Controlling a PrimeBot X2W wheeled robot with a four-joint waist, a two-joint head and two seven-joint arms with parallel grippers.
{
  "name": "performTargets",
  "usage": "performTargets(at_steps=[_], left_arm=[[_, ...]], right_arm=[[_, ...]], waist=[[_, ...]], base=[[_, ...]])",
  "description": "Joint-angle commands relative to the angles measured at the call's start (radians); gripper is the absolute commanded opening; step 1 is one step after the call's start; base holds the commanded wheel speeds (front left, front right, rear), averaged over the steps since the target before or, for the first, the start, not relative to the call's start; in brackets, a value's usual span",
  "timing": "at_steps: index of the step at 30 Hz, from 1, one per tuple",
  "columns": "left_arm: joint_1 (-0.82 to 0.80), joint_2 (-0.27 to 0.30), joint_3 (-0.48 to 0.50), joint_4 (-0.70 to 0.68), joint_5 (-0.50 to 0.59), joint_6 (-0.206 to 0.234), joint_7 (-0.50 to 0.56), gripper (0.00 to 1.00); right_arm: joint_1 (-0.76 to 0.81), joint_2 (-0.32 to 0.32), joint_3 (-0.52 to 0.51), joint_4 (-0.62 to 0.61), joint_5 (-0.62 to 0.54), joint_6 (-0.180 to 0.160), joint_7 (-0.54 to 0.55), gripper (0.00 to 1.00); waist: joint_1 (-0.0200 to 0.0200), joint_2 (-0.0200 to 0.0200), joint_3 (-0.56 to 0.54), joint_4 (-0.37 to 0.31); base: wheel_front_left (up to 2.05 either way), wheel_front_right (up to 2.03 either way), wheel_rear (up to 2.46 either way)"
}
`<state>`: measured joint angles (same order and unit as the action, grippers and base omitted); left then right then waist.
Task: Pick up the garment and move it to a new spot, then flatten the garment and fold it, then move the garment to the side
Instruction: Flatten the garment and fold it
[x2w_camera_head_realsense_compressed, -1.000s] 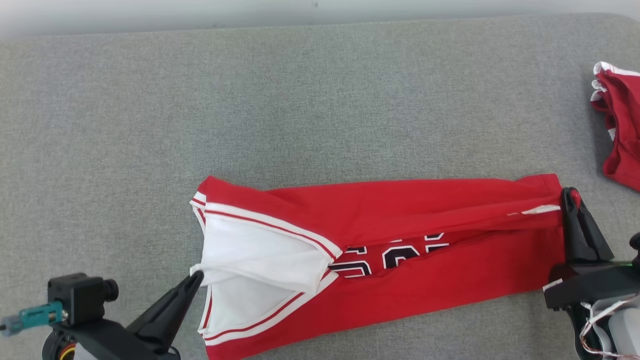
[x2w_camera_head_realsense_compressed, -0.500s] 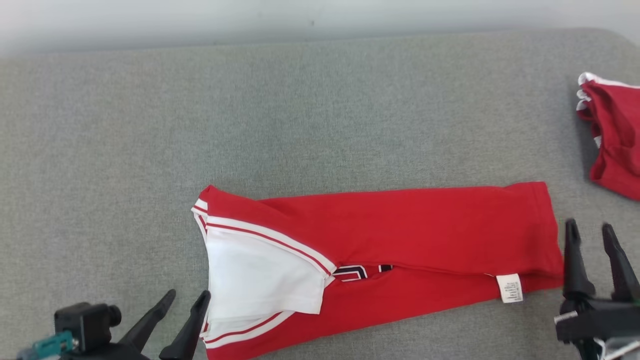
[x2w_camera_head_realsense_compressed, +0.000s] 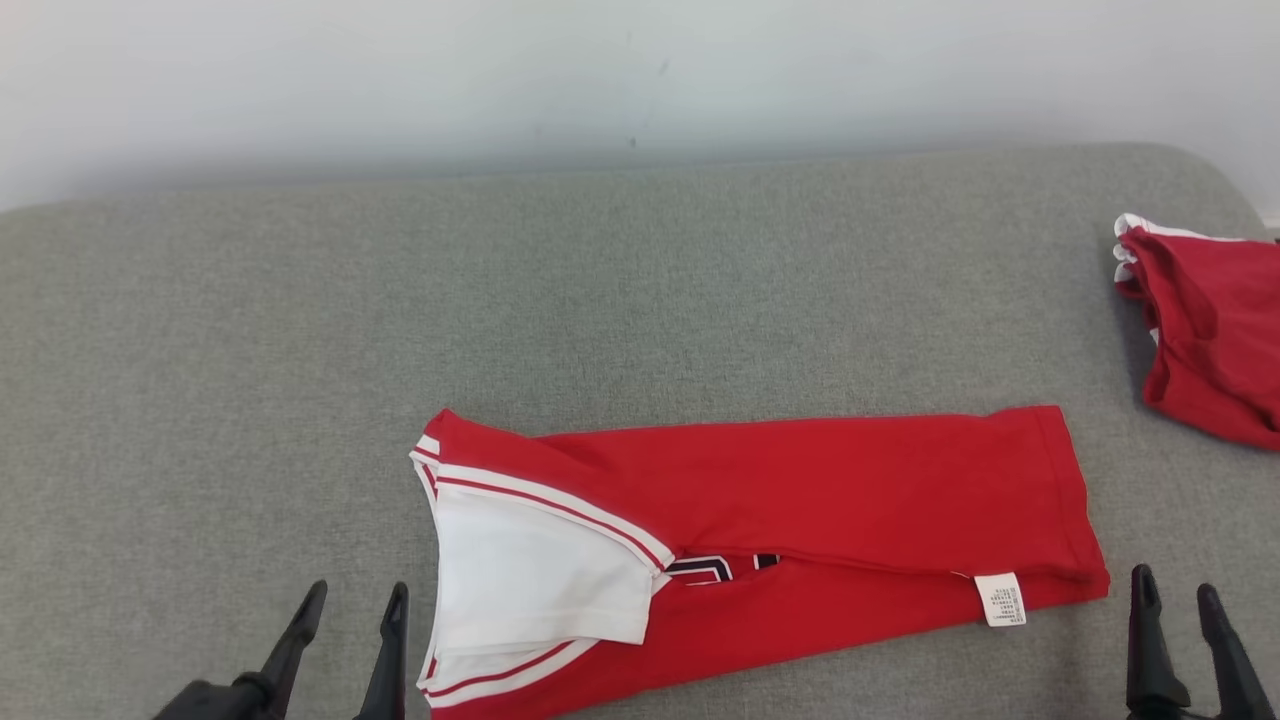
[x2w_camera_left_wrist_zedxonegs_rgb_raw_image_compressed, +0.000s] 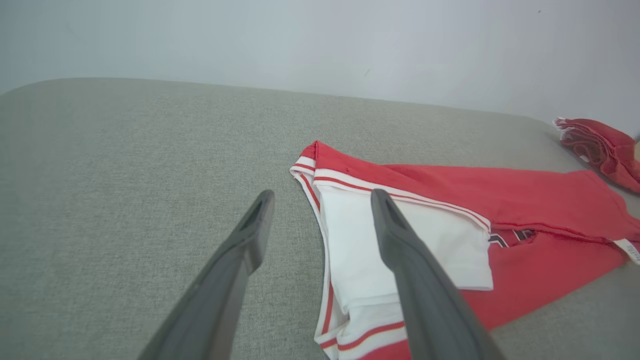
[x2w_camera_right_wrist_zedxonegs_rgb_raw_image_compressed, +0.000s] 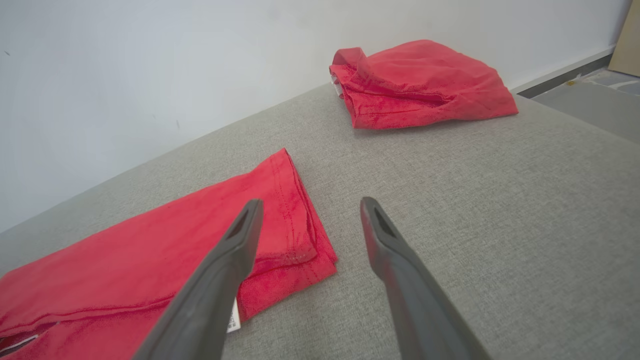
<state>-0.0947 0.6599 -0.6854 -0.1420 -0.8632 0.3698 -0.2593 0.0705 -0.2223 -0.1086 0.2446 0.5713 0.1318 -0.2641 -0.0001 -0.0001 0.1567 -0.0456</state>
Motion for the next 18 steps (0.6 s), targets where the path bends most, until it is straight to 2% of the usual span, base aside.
performTargets(at_steps=[1,5,10,18], left_arm=[[0.035,-0.04,0.045,-0.006,0.068,0.005,-0.006,1.0],[0.105,-0.111,0.114,-0.008,0.223,-0.016,-0.006,1.0],[0.181,-0.189,0.178,0.003,0.362,-0.066,-0.006,1.0],[0.243,-0.289,0.242,0.043,0.466,-0.16,-0.006,1.0]], right_arm=[[0.013,-0.01,0.013,0.013,0.019,-0.003,0.0,1.0],[0.004,-0.035,0.032,0.05,0.053,-0.003,0.0,1.0],[-0.01,-0.055,0.048,0.101,0.094,-0.003,0.0,1.0],[-0.03,-0.081,0.052,0.18,0.164,-0.003,0.0,1.0]], waist=[[0.0001,0.0001,-0.027,0.012],[0.0001,0.0001,-0.044,0.023],[0.0001,0.0001,-0.058,0.047],[0.0001,0.0001,-0.061,0.112]], base=[[0.0,0.0,0.0],[0.0,0.0,0.0],[0.0,0.0,0.0],[0.0,0.0,0.0]])
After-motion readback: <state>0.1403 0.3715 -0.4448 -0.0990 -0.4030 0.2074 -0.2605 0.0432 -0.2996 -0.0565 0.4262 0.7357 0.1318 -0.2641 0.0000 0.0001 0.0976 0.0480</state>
